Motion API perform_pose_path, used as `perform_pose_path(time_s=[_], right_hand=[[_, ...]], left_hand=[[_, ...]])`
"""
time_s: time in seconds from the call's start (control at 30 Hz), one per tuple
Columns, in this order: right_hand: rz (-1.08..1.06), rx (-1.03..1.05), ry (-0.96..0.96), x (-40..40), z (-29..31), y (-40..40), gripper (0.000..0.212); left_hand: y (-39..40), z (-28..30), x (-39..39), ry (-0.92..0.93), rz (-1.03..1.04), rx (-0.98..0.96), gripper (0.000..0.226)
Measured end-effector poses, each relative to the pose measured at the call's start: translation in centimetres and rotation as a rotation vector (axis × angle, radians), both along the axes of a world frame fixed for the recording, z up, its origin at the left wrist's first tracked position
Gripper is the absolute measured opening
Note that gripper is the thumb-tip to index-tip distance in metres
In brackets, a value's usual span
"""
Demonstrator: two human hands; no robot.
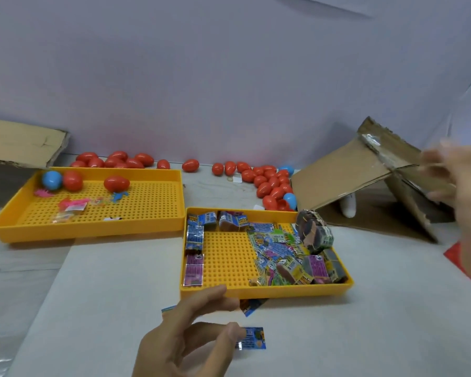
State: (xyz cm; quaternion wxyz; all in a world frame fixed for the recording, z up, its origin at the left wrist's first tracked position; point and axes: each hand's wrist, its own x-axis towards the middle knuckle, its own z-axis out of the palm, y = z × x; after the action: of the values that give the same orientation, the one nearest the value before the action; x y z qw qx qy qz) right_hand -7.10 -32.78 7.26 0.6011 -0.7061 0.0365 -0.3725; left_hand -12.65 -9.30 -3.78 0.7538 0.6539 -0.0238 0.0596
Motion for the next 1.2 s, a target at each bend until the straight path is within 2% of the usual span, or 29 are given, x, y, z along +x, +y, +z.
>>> perform_pose_path(time_s=[0.03, 0.07, 0.1, 0.17, 0.2, 0.27, 0.4, 0.47, 0.57, 0.67, 0.77, 0.83, 0.93, 1.0, 1.07, 1.13, 1.2], right_hand=[[0.089, 0.085, 0.071, -1.0, -1.2, 1.3, 0.025], [0.312, 0.122, 0.144, -1.5, -1.3, 2.3, 0.033], [0.493, 0.133, 0.301, -1.6, -1.8, 3.7, 0.047], [0.679, 0.286, 0.433, -3.4, -5.6, 8.1, 0.066], [0.719, 0.311, 0.484, -4.1, -7.0, 9.7, 0.069], [0.734, 0.269, 0.542, -4.9, -8.7, 11.1, 0.061], [0.765, 0.215, 0.609, -4.8, -9.4, 10.9, 0.056], [0.776, 0.24, 0.617, -4.3, -9.5, 10.9, 0.053], [0.819, 0.205, 0.633, -4.0, -9.5, 11.0, 0.045], [0.836, 0.214, 0.664, -4.0, -9.3, 10.9, 0.041], [0.847, 0.251, 0.667, -3.8, -9.4, 10.6, 0.038], [0.864, 0.261, 0.664, -3.8, -9.5, 10.5, 0.038], [0.875, 0.272, 0.656, -3.7, -9.5, 10.5, 0.038], [0.878, 0.281, 0.638, -3.8, -9.5, 10.4, 0.042], [0.88, 0.299, 0.616, -3.8, -9.5, 10.4, 0.046], [0.874, 0.343, 0.59, -3.8, -9.3, 10.3, 0.053], [0.873, 0.461, 0.592, -3.8, -9.2, 10.1, 0.06]], left_hand=[[0.0, -0.2, 0.0, -0.035, 0.025, 0.011, 0.034], [0.1, 0.0, -0.2, -0.051, 0.047, 0.051, 0.025], [0.2, -0.1, -0.2, -0.085, 0.052, 0.099, 0.023], [0.5, 0.4, -0.6, -0.173, 0.098, 0.178, 0.025], [0.7, 0.8, -0.7, -0.21, 0.13, 0.204, 0.019], [1.6, 1.8, -0.2, -0.3, 0.187, 0.254, 0.011], [5.9, 4.4, 3.9, -0.405, 0.408, 0.415, 0.008], [8.8, 5.5, 8.2, -0.36, 0.542, 0.586, 0.01], [12.4, 6.0, 15.7, -0.119, 0.638, 0.916, 0.024], [14.0, 4.6, 20.9, 0.095, 0.453, 1.267, 0.038], [13.7, 3.1, 22.8, 0.137, 0.405, 1.399, 0.023], [13.0, 2.9, 22.6, 0.061, 0.495, 1.396, 0.019], [11.0, 4.2, 20.6, -0.235, 0.526, 1.262, 0.033], [8.6, 5.9, 17.4, -0.394, 0.368, 1.056, 0.048], [6.0, 6.9, 12.7, -0.429, 0.183, 0.786, 0.057], [3.4, 6.2, 7.7, -0.467, 0.083, 0.554, 0.051], [1.4, 4.7, 3.5, -0.47, 0.063, 0.404, 0.043]])
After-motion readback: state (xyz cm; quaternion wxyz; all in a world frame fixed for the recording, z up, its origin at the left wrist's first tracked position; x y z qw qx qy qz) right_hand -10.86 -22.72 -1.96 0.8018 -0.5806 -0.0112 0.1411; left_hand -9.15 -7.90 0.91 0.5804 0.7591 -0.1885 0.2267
